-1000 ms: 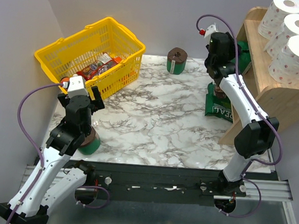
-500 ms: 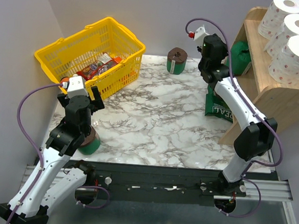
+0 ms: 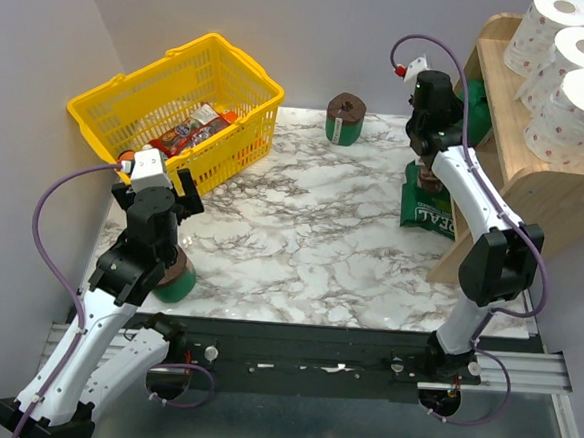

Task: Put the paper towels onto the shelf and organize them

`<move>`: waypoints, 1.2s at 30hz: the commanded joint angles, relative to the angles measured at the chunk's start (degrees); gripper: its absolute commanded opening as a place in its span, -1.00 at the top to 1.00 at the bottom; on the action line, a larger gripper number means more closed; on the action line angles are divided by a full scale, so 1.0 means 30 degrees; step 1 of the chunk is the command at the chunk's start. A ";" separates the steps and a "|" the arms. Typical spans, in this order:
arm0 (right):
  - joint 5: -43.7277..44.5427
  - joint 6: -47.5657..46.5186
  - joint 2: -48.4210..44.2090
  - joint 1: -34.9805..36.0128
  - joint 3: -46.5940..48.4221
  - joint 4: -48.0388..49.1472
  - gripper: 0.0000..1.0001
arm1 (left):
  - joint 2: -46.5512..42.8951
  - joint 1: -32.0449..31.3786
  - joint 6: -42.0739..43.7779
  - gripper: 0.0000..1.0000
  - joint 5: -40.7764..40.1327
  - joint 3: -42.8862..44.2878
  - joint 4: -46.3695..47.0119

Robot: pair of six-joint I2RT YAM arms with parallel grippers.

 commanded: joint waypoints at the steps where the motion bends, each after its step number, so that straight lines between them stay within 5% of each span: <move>1: 0.0519 0.0811 0.0529 -0.0831 0.0015 -0.0529 0.19 | -0.0127 -0.0038 -0.0161 -0.98 0.0172 -0.0017 0.0489; 21: 0.0374 0.2509 0.1497 -0.1594 0.1829 -0.2020 0.17 | -0.0127 -0.0038 -0.0161 -0.98 -0.0033 -0.0046 0.0430; 28: -0.3748 0.4472 -0.0055 0.0775 0.2122 -0.3340 0.06 | -0.0156 -0.0038 -0.0219 -0.98 0.0025 -0.0017 0.0459; 36: -1.0577 0.7547 0.1581 0.2507 0.3763 -0.3401 -0.38 | -0.0156 -0.0038 -0.0161 -0.98 -0.0033 -0.0017 0.0459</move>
